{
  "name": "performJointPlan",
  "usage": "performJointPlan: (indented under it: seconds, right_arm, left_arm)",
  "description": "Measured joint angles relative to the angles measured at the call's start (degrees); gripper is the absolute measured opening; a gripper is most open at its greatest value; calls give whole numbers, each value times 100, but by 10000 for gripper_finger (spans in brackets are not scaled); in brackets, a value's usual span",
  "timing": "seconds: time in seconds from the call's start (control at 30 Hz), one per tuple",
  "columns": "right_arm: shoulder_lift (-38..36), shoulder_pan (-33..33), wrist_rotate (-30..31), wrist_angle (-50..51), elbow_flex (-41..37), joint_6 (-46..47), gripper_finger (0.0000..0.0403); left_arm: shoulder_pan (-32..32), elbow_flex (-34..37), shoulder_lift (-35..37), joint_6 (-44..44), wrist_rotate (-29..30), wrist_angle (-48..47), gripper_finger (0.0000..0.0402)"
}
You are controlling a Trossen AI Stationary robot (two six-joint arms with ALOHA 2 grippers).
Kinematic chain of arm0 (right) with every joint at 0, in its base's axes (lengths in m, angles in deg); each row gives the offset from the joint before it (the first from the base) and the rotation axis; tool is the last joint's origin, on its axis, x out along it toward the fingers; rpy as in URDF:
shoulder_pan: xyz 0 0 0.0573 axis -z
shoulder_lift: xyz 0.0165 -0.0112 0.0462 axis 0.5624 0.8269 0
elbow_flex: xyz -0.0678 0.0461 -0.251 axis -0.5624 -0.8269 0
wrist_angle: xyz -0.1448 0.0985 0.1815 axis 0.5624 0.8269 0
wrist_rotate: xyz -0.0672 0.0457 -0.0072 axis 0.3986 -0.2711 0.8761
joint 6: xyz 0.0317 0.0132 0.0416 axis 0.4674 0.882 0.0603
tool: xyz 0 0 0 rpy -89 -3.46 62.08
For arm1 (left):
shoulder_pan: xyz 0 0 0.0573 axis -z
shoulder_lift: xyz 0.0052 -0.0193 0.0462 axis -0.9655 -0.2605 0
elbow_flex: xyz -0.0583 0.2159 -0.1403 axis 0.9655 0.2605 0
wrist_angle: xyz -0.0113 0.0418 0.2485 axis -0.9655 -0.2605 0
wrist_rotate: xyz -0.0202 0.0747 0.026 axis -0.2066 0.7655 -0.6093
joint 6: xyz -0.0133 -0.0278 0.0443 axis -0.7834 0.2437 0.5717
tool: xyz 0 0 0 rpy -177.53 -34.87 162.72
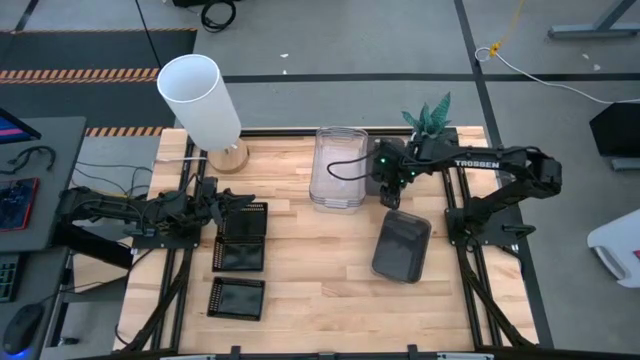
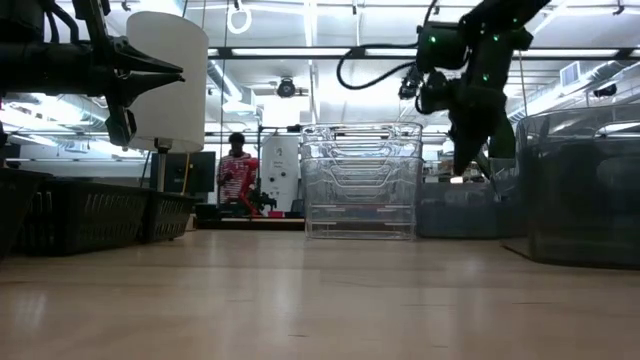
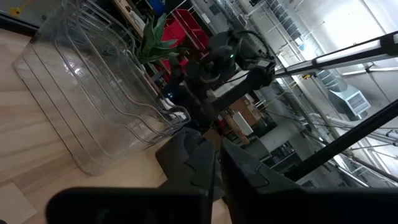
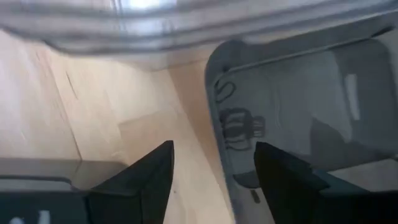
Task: Stack baskets by color
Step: Stack the top black bin on top of the bottom black bins
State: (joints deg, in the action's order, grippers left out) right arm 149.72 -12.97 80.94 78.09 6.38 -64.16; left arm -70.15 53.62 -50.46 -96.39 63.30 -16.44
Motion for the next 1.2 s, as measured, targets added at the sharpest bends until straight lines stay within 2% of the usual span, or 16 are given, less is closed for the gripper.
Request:
performJointPlan:
  seconds: [0.23, 0.6, 0.77, 1.2]
  right_arm:
    - [0, 0, 68, -740, -680, -145, 230]
    - [-7, 0, 354, -1701, -1319, -577, 194]
    - [-11, 0, 346, -1735, -1334, -711, 153]
    - [-11, 0, 178, -1676, -1345, -756, 15]
  left_arm:
    - [-1, 0, 0, 0, 0, 0, 31]
    - [-1, 0, 2, -1, 0, 0, 30]
    - [1, 0, 2, 0, 0, 0, 29]
    - [-1, 0, 0, -2, 0, 0, 29]
